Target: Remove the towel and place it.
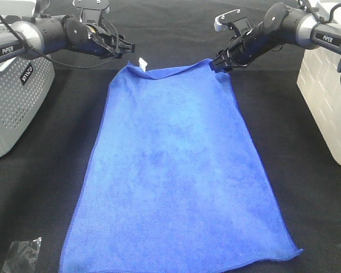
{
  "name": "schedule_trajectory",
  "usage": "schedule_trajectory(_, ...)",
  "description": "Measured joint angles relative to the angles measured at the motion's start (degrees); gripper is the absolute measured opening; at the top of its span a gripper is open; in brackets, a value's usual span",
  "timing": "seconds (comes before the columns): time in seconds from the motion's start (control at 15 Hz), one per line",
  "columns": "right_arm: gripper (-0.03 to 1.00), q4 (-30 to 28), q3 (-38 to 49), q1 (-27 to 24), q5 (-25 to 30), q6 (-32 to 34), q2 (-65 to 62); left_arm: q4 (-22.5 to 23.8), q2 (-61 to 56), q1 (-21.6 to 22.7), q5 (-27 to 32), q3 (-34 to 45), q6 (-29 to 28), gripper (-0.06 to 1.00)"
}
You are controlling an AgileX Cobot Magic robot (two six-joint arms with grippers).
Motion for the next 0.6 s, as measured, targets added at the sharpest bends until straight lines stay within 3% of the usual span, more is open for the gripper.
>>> schedule_trajectory(0.27, 0.55, -0.1, 0.0, 0.0, 2.1, 0.6, -0.3, -0.3, 0.0, 0.6, -0.1, 0.0, -0.2, 0.58)
schedule_trajectory(0.6, 0.55, -0.3, 0.0, 0.0, 18.9, 8.3, -7.0, -2.7, 0.0, 2.2, -0.2, 0.0, -1.8, 0.55)
